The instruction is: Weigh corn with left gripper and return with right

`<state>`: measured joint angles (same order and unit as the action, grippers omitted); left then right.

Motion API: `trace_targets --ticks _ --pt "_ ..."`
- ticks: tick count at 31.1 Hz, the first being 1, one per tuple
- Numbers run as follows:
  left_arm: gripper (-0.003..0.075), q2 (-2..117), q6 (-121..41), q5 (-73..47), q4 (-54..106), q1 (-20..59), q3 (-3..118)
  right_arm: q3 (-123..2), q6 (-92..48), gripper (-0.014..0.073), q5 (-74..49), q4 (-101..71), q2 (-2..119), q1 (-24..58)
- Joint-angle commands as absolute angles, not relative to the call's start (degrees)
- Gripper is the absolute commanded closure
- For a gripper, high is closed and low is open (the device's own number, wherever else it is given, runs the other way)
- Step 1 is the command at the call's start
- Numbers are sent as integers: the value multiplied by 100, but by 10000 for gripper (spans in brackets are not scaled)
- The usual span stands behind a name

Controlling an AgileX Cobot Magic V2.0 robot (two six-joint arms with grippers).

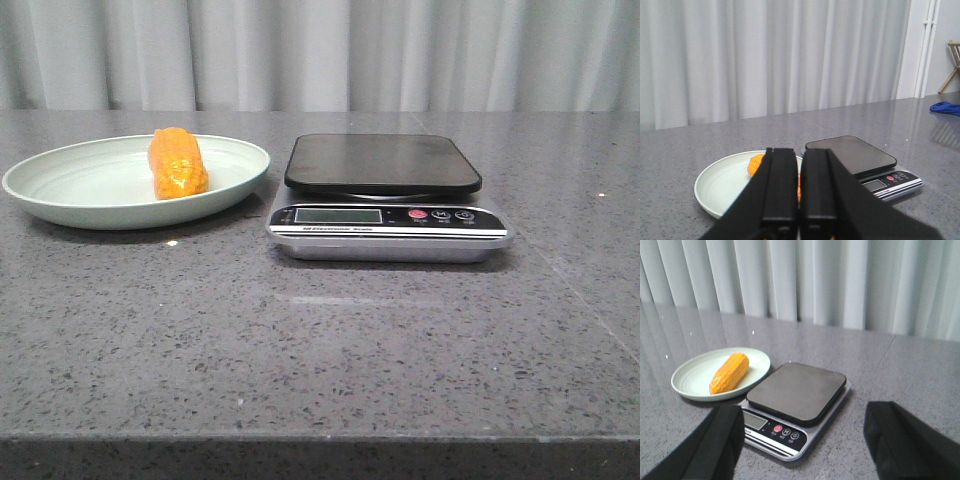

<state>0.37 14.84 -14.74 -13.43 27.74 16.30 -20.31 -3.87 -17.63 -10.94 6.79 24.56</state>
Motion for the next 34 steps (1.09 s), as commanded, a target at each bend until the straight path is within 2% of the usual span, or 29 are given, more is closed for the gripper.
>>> trace_targets --ticks 1,4,10,12,34 --pt "594 118 1484 -1063 -1346 2773 1780 -1923 -431 21 -1133 -1120 306 2424" --pt "594 118 1484 -1063 -1346 2773 1780 -1875 -431 134 -1124 -1120 145 2424" --pt "594 118 1484 -1063 -1346 2773 1780 -1875 -431 470 -1230 -1120 146 2424" --pt "594 118 1484 -1063 -1346 2773 1780 -1875 -431 442 -1224 -1120 146 2424" --pt "594 118 1484 -1053 -1351 2773 1780 -1875 -431 449 -1224 -1120 146 2424"
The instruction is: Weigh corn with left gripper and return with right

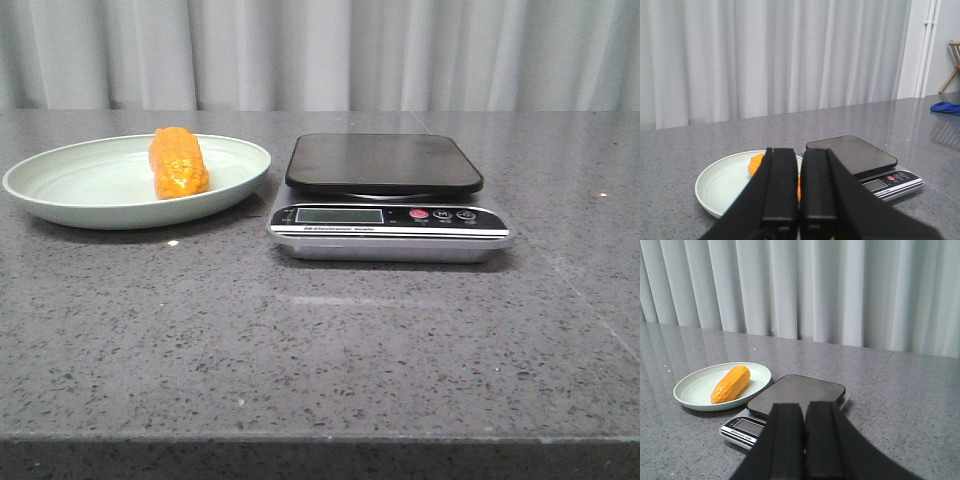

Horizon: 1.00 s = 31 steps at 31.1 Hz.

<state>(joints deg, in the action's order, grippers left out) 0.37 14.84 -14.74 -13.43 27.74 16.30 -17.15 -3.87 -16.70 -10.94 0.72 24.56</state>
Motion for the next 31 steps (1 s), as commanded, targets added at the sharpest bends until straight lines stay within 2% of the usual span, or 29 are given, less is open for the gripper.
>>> trace_targets --ticks 1,9,12,18,25,31 --pt "594 118 1484 -1053 -1351 2773 1780 -1875 -431 449 -1224 -1120 146 2424" --pt "594 118 1484 -915 -1280 2756 1635 -1875 -431 449 -1224 -1120 146 2424" --pt "594 118 1421 -904 -998 2473 1439 -1875 -431 449 -1224 -1120 146 2424" --pt "594 118 643 -617 -596 1196 830 -1875 -431 449 -1224 -1120 146 2424" --pt "594 -158 587 -436 -385 -453 -42 -1875 -431 449 -1224 -1120 146 2424" --pt "594 -145 597 -596 -326 -992 -49 -1875 -431 449 -1237 -1120 153 2424"
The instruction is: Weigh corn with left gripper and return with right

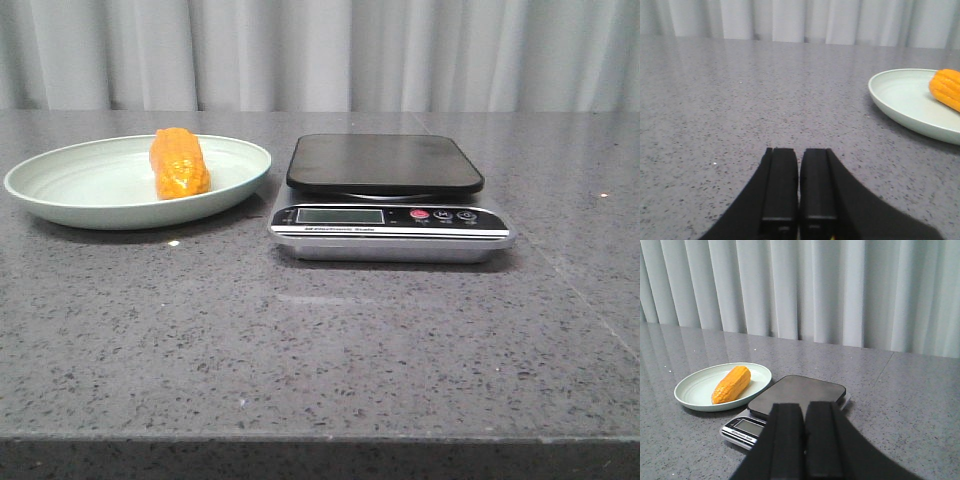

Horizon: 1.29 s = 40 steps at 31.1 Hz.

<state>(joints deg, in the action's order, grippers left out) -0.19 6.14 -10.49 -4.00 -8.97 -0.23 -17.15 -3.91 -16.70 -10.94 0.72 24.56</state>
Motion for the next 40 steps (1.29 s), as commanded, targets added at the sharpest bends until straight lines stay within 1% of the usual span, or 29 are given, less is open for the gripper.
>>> trace_targets --ticks 1,11,40 --pt "594 -145 597 -551 -326 -992 -49 -1875 -431 449 -1237 -1120 153 2424" --pt "594 -145 597 0 -326 -513 -59 -1875 -431 449 -1237 -1120 153 2424" --pt "594 -145 597 0 -289 -513 -59 -1875 -431 449 -1237 -1120 153 2424"
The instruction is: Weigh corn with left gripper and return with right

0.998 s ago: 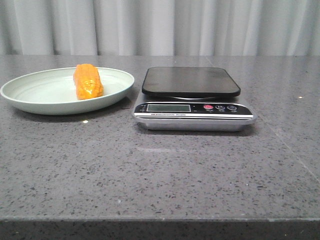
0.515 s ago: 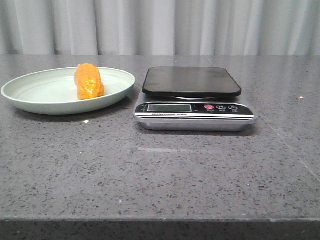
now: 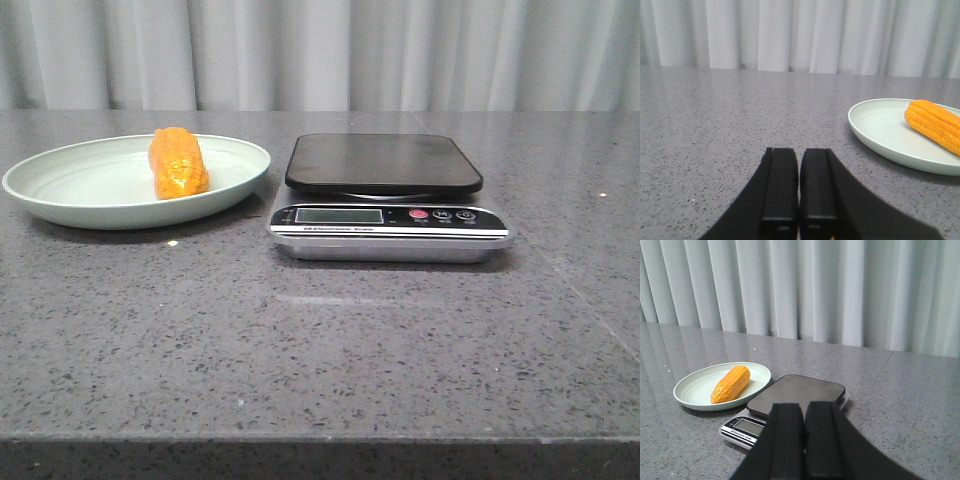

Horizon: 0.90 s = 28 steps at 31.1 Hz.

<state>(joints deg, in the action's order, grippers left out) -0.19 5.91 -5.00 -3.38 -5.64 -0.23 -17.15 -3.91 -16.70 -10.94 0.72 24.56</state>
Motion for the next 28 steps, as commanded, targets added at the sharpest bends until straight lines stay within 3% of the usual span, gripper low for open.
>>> trace_targets --ticks 1,6,18,25,28 --pt "594 -145 597 0 -289 -513 -59 -1875 -431 449 -1232 -1120 153 2424" --pt "594 -145 597 0 -289 -513 -59 -1708 -431 449 -1121 -1107 146 2249" --pt "594 -145 597 0 -289 -513 -59 -637 -431 449 299 -987 146 -50" --pt "594 -145 597 0 -289 -513 -59 45 -301 449 1282 147 75 -138" --pt "594 -145 597 0 -289 -513 -59 115 -301 449 1151 147 -158 -138"
